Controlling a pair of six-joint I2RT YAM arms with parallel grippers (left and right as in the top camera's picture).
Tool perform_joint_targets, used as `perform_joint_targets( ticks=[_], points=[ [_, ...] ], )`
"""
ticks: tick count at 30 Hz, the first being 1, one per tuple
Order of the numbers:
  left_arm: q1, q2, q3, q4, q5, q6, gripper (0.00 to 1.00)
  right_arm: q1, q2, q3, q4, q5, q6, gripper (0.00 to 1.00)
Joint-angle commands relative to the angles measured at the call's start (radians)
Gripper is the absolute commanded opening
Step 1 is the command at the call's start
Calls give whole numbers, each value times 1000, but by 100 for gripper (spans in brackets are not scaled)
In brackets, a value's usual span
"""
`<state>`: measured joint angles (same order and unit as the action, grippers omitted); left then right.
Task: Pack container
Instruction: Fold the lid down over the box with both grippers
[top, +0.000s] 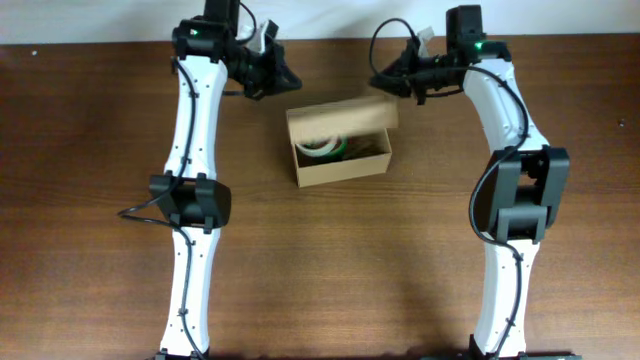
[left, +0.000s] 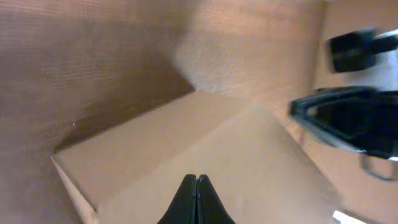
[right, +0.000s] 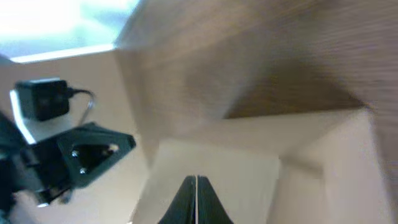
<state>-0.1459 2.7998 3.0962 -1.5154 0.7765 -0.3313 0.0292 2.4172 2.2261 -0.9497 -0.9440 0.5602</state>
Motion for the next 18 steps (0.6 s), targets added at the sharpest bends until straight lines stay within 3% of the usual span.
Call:
perform_joint_targets(
  ticks=[1, 6, 11, 18],
  points=[
    [-44, 6, 43, -75, -114, 84, 2, 21, -118, 94, -125, 172, -246, 4],
    [-87, -9, 42, -172, -227, 109, 2, 51, -159, 160, -305, 294, -366, 4],
    [-142, -51, 41, -172, -332, 113, 1, 107, -212, 195, -486, 563, -460, 4],
    [-232, -172, 40, -172, -567, 113, 2, 169, -233, 194, -611, 669, -521, 4]
  ],
)
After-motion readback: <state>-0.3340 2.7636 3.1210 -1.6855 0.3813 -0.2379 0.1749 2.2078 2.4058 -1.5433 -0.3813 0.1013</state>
